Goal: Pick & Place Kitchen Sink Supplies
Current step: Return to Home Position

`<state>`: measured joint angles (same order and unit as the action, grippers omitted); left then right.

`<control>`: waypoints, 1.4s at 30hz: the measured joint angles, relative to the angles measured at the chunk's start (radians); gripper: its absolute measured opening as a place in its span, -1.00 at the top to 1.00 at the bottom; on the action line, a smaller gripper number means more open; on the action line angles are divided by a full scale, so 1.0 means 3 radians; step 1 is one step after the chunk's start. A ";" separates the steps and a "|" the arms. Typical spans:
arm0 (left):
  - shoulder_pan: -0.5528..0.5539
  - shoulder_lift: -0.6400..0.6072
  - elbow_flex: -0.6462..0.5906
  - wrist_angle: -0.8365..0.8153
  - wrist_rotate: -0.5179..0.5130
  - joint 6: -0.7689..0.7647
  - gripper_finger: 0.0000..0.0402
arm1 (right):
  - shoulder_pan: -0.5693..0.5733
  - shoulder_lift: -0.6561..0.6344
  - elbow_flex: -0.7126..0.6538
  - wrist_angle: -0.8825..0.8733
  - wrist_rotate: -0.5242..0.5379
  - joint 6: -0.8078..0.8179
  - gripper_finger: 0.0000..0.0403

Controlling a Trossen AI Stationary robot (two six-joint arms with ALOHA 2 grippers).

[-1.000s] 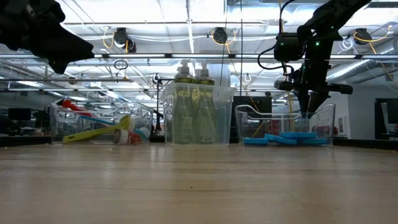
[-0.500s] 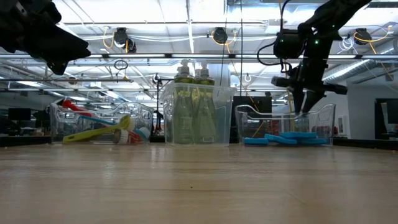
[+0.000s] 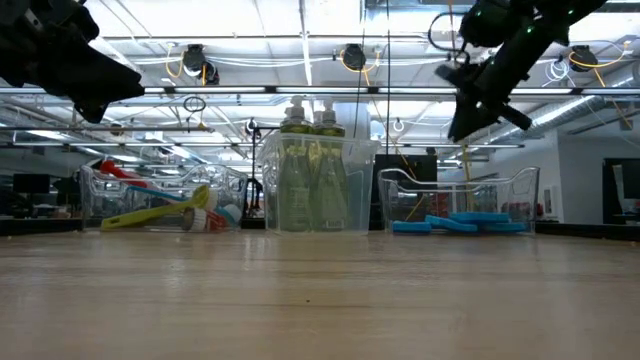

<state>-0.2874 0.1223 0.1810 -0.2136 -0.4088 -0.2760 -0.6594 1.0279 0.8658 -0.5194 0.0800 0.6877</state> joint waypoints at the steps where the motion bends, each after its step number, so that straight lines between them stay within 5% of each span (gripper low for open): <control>1: 0.0000 0.0000 0.0000 -0.0003 0.0000 -0.0001 0.40 | 0.0001 -0.0057 0.0000 0.0033 -0.0096 -0.0069 0.83; 11: 0.0000 0.0000 0.0000 -0.0002 -0.0001 -0.0159 0.40 | 0.0066 -0.0593 0.0000 0.0150 -0.0959 -0.0607 0.99; 21: 0.0000 0.0000 0.0000 0.0003 -0.0004 -0.0241 0.40 | 0.0629 -0.1054 0.0000 0.0122 -0.0985 -0.1124 0.98; 28: 0.0000 0.0000 0.0000 0.0044 0.0003 -0.0023 0.40 | 0.0793 -0.1286 0.0000 -0.0451 -0.0984 -0.1153 0.98; 35: 0.0000 0.0000 0.0001 0.0387 0.0566 0.0442 0.40 | 0.0857 -0.1492 0.0000 -0.0541 -0.0984 -0.1087 0.98; 42: -0.0003 0.0000 0.0001 0.0382 0.0599 0.0389 0.40 | 0.0956 -0.1727 0.0000 -0.0612 -0.1067 -0.1399 0.98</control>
<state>-0.2882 0.1223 0.1814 -0.0990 -0.2291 -0.1593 -0.3727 0.5099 0.8658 -0.7029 -0.2400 0.2679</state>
